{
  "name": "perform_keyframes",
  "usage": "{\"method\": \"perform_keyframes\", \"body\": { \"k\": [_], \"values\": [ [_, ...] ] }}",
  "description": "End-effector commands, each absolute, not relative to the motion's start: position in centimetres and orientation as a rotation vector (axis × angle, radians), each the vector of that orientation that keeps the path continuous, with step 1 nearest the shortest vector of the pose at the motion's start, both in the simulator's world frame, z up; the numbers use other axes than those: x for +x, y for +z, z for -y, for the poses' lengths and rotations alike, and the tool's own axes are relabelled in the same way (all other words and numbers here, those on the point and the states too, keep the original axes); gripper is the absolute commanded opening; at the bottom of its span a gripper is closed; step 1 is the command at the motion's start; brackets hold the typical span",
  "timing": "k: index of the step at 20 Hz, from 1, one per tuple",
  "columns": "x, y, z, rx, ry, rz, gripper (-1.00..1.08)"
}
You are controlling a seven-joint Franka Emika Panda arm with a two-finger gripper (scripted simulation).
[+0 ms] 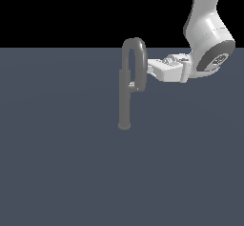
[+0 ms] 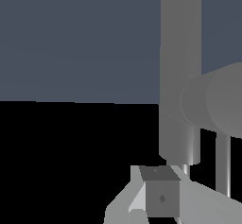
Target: Turn on the faucet by rotating a designated handle.
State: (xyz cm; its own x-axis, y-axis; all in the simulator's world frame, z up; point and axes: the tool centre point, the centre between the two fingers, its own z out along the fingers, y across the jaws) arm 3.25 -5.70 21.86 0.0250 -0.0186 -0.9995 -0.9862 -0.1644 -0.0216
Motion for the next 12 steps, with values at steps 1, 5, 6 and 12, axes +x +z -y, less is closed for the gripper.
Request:
{"method": "perform_keyframes", "body": {
  "k": [1,5,6,12],
  "values": [
    [3.29,21.34,5.63,-1.326,1.31,-1.132,-1.0],
    [3.27,21.12,5.6,-1.316,1.313,-1.135,-1.0],
    [3.27,21.12,5.6,-1.316,1.313,-1.135,-1.0],
    [2.29,21.67,5.7,-1.317,1.313,-1.135,-1.0]
  ]
}}
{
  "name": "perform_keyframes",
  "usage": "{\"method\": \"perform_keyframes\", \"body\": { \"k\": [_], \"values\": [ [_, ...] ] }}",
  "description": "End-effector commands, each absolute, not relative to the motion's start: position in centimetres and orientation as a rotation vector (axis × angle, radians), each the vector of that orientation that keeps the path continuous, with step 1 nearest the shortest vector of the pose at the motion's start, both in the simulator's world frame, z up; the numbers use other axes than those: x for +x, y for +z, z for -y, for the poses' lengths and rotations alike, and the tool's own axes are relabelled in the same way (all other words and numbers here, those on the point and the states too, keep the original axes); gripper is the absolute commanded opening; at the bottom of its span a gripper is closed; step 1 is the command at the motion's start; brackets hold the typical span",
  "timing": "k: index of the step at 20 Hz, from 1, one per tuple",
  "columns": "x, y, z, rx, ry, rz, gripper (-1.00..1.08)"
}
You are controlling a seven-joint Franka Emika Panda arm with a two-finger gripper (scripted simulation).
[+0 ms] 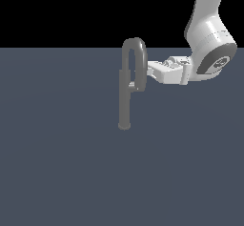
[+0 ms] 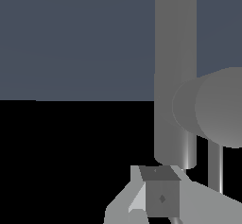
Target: Turn on the faucet by rotating a designated handle.
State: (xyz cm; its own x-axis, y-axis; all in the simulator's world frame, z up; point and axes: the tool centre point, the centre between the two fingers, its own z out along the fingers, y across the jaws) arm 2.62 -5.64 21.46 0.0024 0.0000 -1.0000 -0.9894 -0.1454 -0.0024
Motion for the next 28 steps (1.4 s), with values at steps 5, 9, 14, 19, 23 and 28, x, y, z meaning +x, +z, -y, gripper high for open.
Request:
{"method": "perform_keyframes", "body": {
  "k": [5,9,14,19,23,28],
  "values": [
    [1.0,22.4,5.9,-1.317,1.313,-1.135,-1.0],
    [0.7,22.3,6.0,-1.317,1.312,-1.135,-1.0],
    [-0.8,22.4,6.2,-1.317,1.312,-1.135,-1.0],
    [-0.9,23.0,6.2,-1.327,1.293,-1.128,-1.0],
    [-2.3,22.3,6.4,-1.322,1.302,-1.131,-1.0],
    [-4.3,21.3,6.7,-1.317,1.312,-1.134,-1.0]
  ]
}}
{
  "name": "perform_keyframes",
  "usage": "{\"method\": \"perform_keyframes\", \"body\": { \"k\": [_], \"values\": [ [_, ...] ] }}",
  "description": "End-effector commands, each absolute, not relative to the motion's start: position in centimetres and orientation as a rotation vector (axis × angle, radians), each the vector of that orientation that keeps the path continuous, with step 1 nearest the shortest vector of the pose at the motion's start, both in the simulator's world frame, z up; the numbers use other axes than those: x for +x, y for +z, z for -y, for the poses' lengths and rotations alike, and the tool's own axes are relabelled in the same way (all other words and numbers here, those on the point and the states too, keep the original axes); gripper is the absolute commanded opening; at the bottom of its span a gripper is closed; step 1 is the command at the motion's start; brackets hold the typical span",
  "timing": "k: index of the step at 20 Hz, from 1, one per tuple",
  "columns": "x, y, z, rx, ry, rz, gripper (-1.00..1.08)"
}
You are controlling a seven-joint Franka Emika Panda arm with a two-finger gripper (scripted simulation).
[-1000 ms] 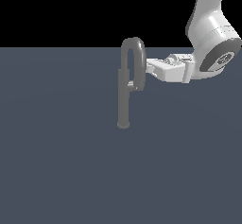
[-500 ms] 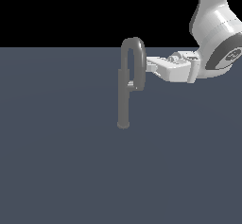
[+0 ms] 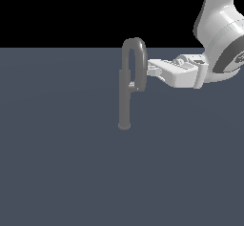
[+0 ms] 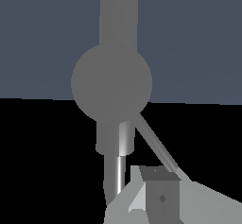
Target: Turn on the faucet by rotating a designated handle.
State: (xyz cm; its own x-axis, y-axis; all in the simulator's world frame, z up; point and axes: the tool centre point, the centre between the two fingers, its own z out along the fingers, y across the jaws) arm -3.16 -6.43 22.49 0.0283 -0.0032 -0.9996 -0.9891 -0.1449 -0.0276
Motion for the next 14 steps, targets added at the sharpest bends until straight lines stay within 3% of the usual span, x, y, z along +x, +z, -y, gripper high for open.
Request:
{"method": "perform_keyframes", "body": {
  "k": [1,2,10,11,14],
  "values": [
    [-4.3,21.3,6.7,-1.317,1.312,-1.134,-1.0],
    [-3.4,22.5,6.5,-1.333,1.291,-1.118,-1.0],
    [-5.9,18.8,6.9,-1.316,1.313,-1.135,-1.0],
    [-4.8,21.3,6.7,-1.345,1.282,-1.101,-1.0],
    [-5.3,19.1,6.8,-1.333,1.295,-1.115,-1.0]
  ]
}}
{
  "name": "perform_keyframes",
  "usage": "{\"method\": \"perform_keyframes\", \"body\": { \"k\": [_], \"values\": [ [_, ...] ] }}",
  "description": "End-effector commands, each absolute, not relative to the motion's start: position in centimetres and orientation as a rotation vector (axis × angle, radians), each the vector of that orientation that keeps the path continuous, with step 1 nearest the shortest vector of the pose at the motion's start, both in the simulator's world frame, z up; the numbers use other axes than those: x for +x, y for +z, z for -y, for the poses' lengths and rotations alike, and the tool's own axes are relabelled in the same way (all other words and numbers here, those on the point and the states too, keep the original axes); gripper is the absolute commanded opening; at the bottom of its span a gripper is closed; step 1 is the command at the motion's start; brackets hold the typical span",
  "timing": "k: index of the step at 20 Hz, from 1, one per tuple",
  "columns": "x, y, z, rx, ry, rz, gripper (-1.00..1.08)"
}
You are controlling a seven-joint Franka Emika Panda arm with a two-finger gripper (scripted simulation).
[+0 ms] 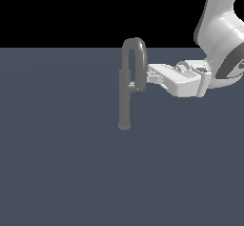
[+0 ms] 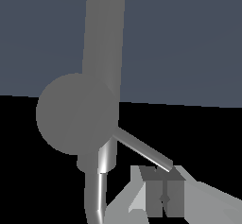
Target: Turn on the faucet by rotating a designated handle.
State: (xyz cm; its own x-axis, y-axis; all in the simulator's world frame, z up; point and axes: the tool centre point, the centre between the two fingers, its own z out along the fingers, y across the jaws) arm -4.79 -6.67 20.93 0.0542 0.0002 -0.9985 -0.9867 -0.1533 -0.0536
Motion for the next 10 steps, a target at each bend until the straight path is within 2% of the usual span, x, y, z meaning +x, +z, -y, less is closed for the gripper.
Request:
{"method": "perform_keyframes", "body": {
  "k": [1,5,6,10],
  "values": [
    [-5.5,18.4,6.8,-1.329,1.299,-1.12,-1.0],
    [-6.1,16.2,6.9,-1.317,1.312,-1.134,-1.0],
    [-5.1,19.1,6.7,-1.348,1.283,-1.092,-1.0],
    [-5.0,16.7,6.7,-1.335,1.296,-1.111,-1.0]
  ]
}}
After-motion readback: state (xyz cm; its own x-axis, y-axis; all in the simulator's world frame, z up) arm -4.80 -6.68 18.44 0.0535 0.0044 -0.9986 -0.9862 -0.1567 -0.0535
